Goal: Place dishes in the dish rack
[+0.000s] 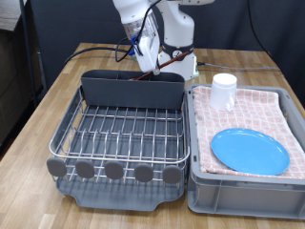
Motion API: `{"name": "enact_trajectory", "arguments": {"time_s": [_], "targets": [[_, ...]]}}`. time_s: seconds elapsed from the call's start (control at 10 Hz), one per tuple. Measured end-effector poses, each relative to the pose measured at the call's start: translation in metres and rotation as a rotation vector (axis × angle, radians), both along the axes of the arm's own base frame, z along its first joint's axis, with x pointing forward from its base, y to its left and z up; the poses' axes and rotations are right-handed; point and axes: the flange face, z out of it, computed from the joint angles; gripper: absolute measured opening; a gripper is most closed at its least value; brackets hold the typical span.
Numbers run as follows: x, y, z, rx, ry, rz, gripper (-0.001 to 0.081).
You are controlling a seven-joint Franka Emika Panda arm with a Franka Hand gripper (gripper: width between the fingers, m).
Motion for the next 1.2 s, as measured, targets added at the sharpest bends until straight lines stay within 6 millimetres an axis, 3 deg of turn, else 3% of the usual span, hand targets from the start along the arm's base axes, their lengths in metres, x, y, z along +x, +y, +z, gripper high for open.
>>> {"name": "enact_trajectory", "arguments": {"time_s": [0.4,0.6,0.7,0.8,0.9,1.0,1.2], "targets": [[0.005,-0.004,0.000,-0.083,-0.015,-0.002,0.0098],[0.009,0.000,0.007,-0.163,0.006,0.003,0.0436],[0.012,0.005,0.013,-0.219,0.023,0.004,0.0436],[0.015,0.013,0.022,-0.288,0.043,0.007,0.0594],[0.018,0.024,0.035,-0.363,0.043,0.013,0.0594],[0.022,0.037,0.049,-0.426,0.025,0.038,0.0758],[0.027,0.062,0.073,-0.475,-0.017,0.114,0.0793]]}}
